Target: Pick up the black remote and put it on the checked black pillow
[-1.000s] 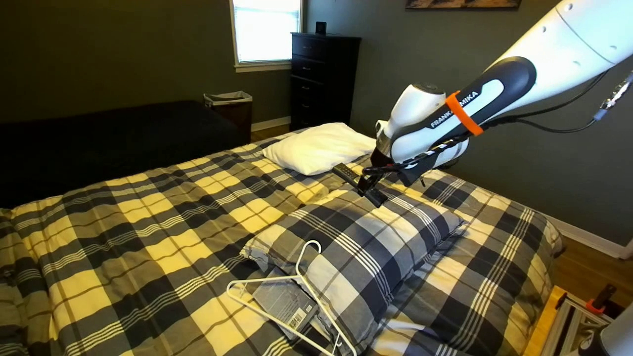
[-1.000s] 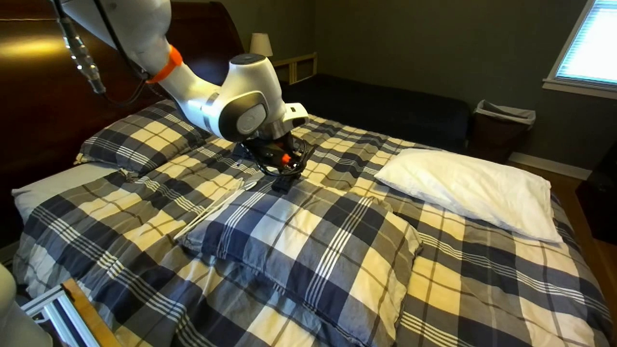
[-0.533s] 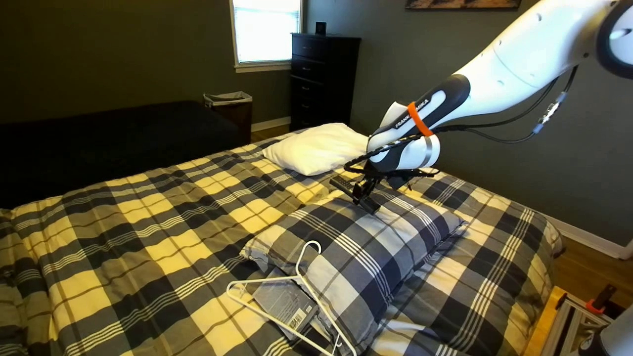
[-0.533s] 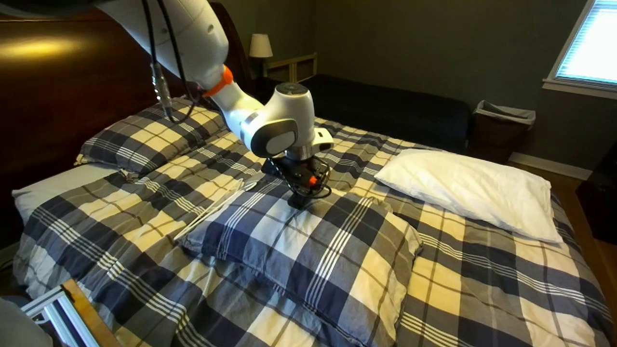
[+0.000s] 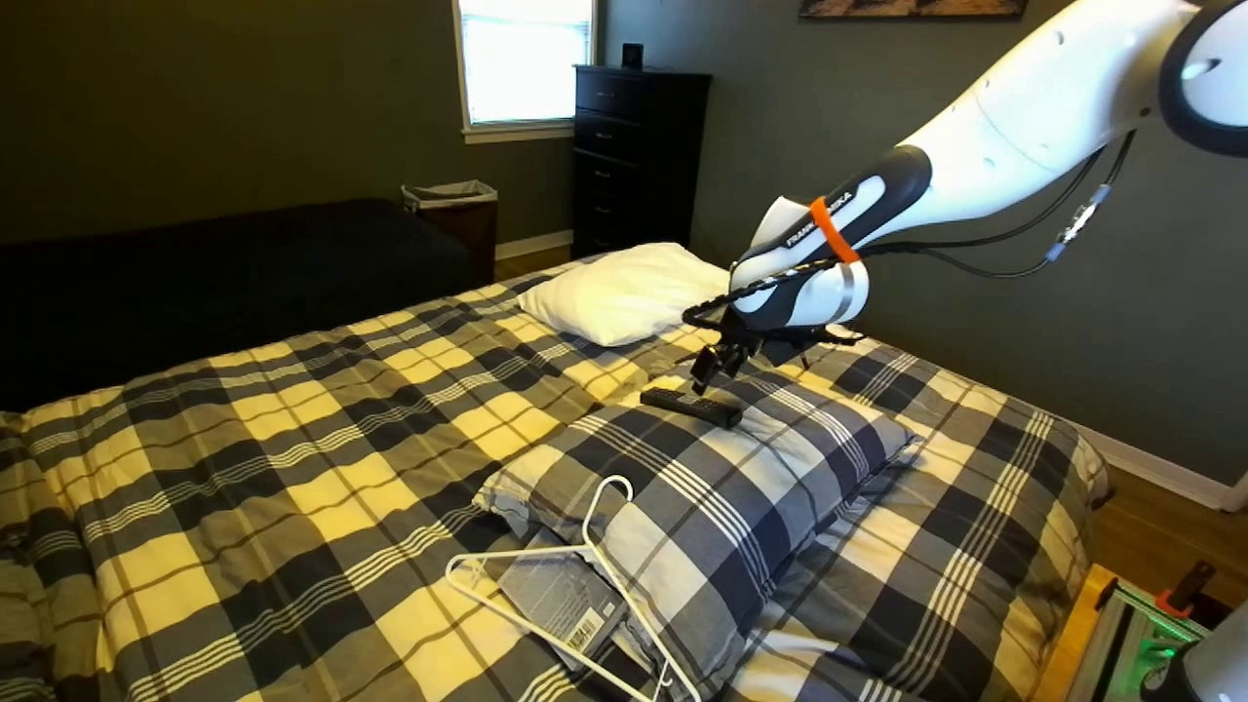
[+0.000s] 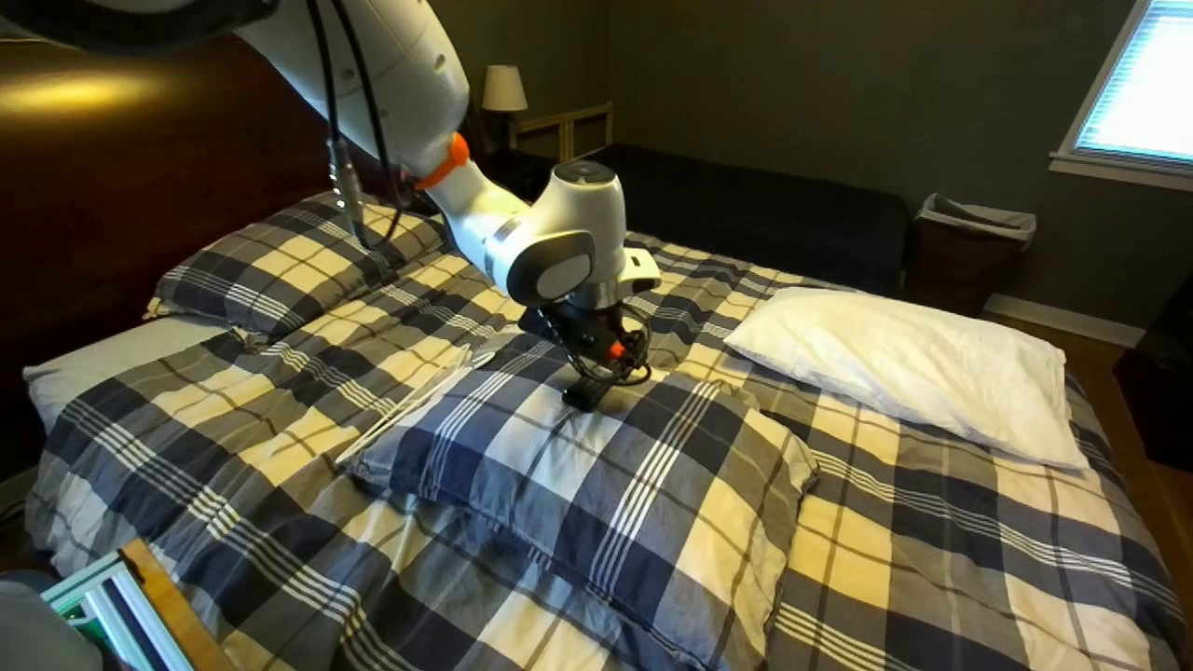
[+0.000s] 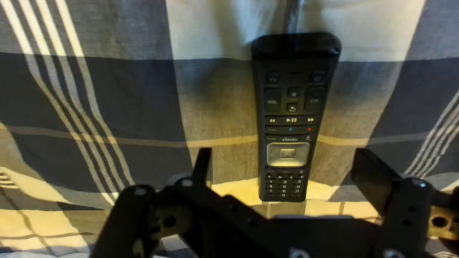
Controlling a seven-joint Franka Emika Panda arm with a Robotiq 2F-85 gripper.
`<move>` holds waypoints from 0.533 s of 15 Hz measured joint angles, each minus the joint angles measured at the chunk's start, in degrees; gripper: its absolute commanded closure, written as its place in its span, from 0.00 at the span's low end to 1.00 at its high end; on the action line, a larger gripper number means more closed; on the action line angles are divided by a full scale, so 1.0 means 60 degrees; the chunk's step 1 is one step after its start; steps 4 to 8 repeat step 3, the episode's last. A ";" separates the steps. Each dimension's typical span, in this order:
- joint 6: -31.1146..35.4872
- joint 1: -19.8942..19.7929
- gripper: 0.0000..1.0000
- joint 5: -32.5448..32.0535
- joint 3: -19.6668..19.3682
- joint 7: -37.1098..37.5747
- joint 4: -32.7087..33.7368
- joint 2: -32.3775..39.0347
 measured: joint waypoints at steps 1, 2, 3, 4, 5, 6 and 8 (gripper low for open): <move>0.0267 -0.0035 0.00 0.0002 0.0027 0.0167 -0.0475 -0.0482; 0.0630 -0.0071 0.00 0.0032 0.0079 0.0253 -0.1013 -0.0991; 0.1071 -0.0112 0.00 0.0112 0.0167 0.0279 -0.1567 -0.1469; 0.1071 -0.0112 0.00 0.0112 0.0167 0.0279 -0.1567 -0.1469; 0.1071 -0.0112 0.00 0.0112 0.0167 0.0279 -0.1567 -0.1469; 0.1071 -0.0112 0.00 0.0112 0.0167 0.0279 -0.1567 -0.1469; 0.1071 -0.0112 0.00 0.0112 0.0167 0.0279 -0.1567 -0.1469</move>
